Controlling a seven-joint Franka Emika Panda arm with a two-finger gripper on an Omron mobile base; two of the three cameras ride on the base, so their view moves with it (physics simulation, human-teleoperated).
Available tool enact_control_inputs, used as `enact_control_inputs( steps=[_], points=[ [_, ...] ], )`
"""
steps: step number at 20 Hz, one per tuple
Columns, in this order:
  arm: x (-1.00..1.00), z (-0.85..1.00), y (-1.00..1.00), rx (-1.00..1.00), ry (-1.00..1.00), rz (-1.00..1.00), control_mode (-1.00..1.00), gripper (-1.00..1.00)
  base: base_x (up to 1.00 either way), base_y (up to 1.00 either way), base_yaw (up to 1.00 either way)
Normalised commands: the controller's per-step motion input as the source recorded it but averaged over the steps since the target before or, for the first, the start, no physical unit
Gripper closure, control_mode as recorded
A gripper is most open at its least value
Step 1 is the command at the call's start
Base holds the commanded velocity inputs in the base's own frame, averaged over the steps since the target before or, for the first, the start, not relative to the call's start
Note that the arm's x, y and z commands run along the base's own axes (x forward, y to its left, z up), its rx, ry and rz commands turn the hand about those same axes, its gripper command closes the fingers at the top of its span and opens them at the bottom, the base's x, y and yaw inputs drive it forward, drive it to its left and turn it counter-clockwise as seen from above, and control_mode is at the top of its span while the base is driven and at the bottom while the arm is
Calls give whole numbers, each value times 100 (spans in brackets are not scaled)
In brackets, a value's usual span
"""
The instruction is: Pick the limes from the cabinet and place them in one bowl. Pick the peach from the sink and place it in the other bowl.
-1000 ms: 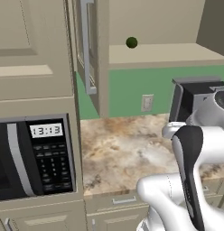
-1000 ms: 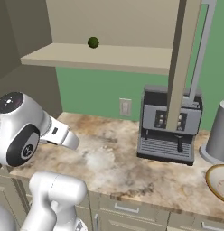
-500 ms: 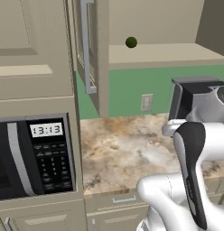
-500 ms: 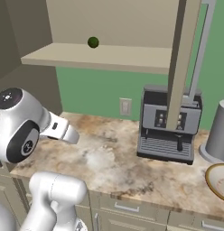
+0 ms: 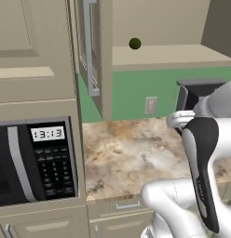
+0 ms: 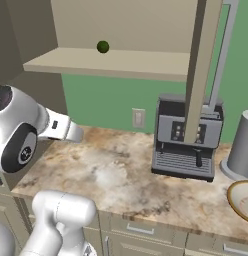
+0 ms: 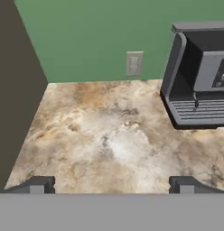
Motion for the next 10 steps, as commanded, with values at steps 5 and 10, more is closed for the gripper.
enact_control_inputs(
  steps=[5,10],
  points=[
    [14,68,4,0,-19,8,-100,-100,0,0,0],
    [19,54,0,-12,-2,0,-100,-100,0,0,0]
  ],
)
